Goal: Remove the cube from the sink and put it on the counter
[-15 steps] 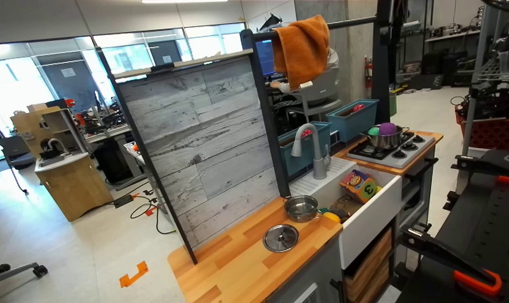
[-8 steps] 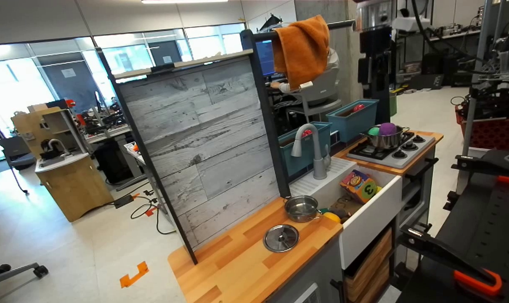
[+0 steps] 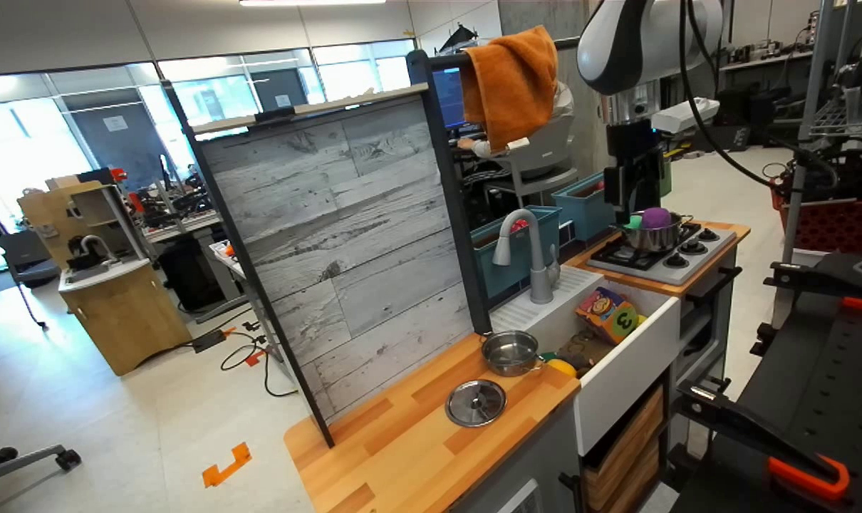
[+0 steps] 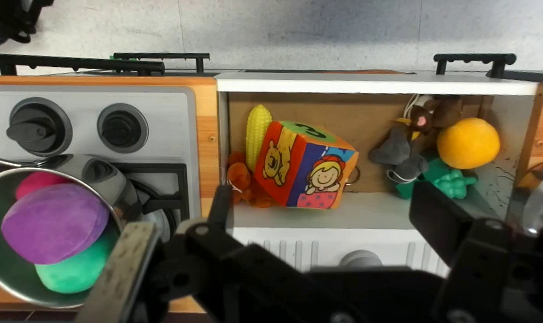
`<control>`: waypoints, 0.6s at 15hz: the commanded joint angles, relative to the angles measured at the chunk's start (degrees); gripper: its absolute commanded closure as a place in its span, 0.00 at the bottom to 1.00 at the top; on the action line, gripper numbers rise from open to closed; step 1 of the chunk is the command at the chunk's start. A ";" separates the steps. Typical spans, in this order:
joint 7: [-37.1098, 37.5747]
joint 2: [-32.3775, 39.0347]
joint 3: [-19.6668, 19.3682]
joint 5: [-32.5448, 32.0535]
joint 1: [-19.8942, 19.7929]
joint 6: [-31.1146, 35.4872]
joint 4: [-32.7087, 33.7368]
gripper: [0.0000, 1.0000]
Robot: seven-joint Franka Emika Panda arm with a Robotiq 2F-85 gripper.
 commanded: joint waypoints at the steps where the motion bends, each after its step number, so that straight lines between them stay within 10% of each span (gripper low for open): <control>1: 4.97 6.98 0.89 -2.21 -0.30 3.06 6.09 0.00; 9: 16.75 22.05 -0.50 -5.44 4.02 -1.12 23.11 0.00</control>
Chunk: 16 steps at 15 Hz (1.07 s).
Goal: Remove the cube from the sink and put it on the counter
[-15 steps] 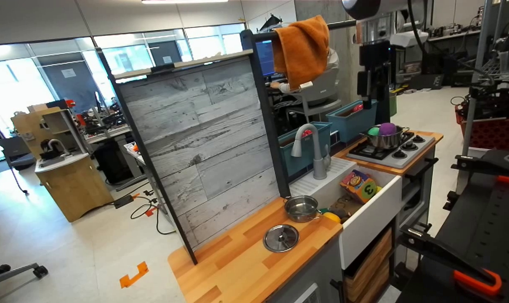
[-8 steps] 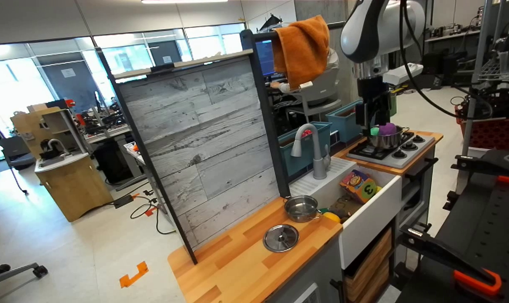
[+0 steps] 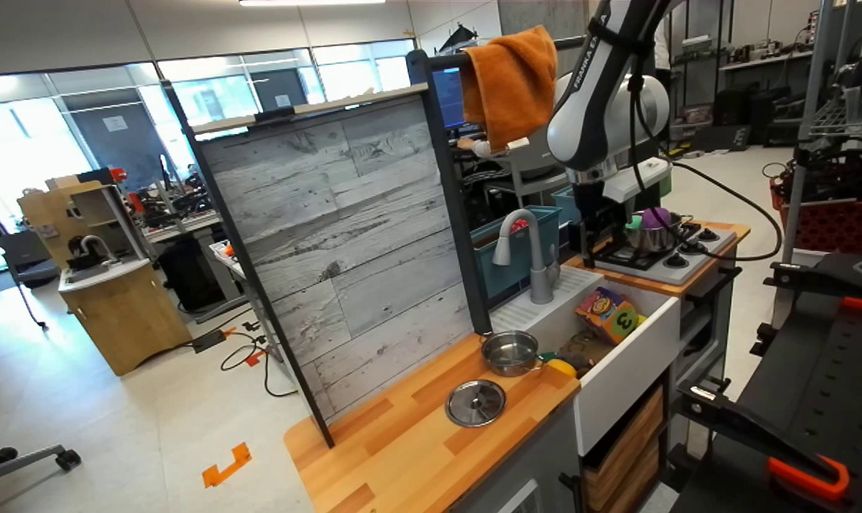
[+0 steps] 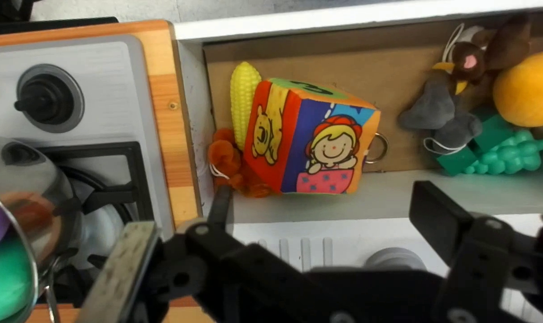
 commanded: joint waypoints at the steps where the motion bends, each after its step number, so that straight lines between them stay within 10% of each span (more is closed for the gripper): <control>1: 4.19 6.54 -1.44 -1.81 0.80 -2.92 8.18 0.00; 16: 5.19 15.84 -3.59 -2.88 -3.16 -9.21 16.27 0.00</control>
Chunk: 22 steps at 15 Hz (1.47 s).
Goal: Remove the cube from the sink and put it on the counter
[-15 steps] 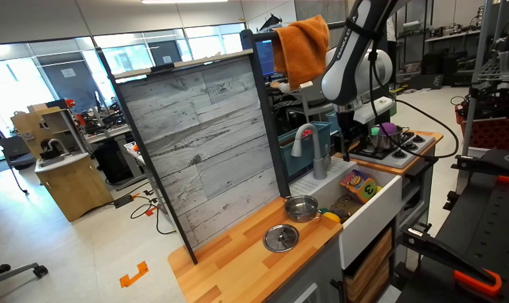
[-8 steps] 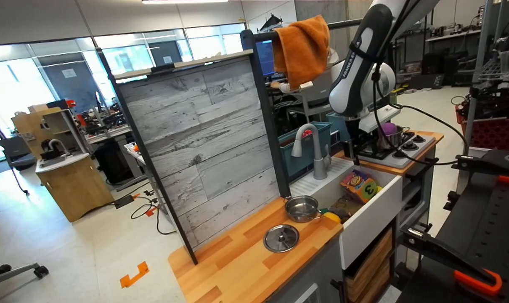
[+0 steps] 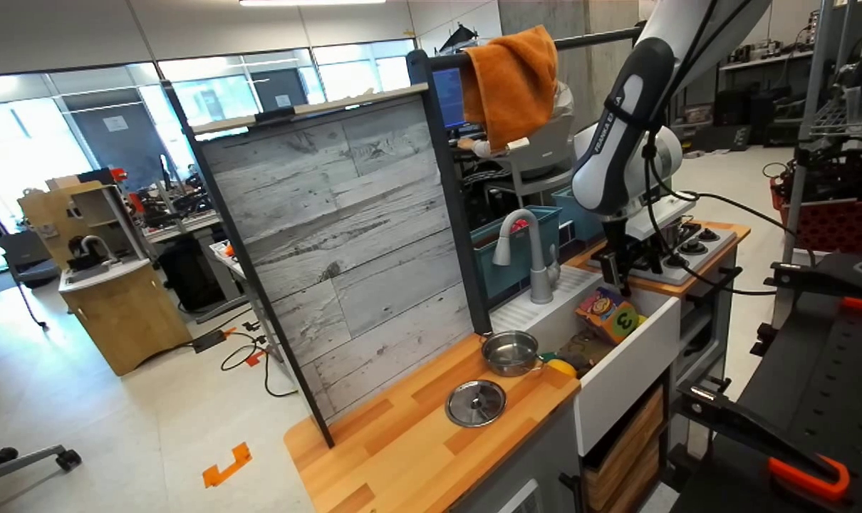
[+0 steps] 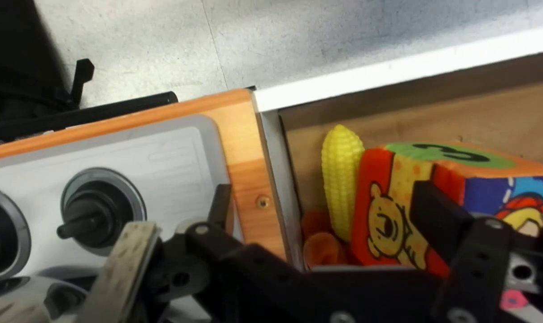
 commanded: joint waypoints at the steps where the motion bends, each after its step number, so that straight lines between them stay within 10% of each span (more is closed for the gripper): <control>1: -2.20 2.05 0.78 -1.62 -1.05 -2.51 3.44 0.00; 12: -1.82 -0.90 2.90 -1.72 4.23 -0.17 -1.68 0.00; 22: -4.78 1.64 7.36 0.84 1.24 -1.85 4.47 0.00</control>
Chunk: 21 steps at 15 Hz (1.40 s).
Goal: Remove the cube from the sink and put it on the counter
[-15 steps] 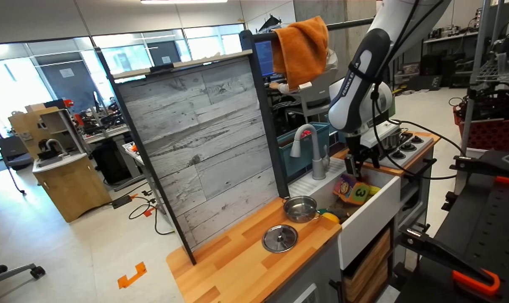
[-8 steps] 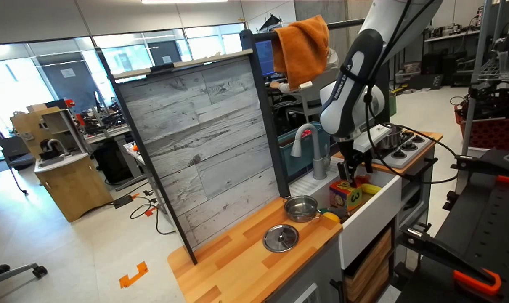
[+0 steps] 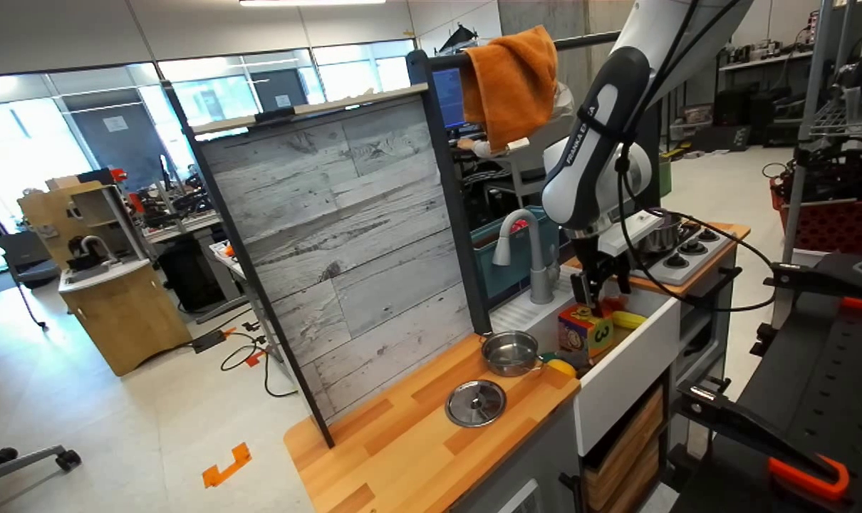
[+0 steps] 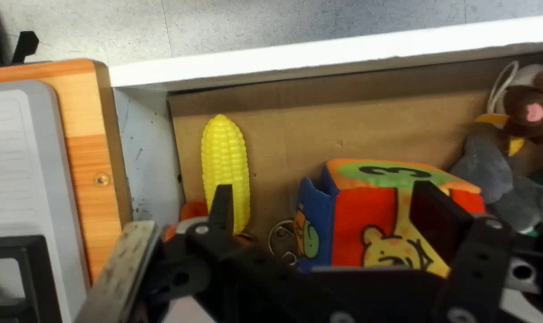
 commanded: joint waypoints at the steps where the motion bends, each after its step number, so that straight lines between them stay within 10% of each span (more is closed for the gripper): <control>1: -3.10 1.52 4.73 1.83 -2.12 -2.55 5.46 0.00; 18: -3.00 18.14 4.31 1.92 -3.12 -19.32 33.13 0.00; 19: -2.85 18.94 3.73 1.54 -3.06 -19.04 34.14 0.23; 21: -2.76 15.90 3.14 0.90 -3.05 -16.27 29.09 0.34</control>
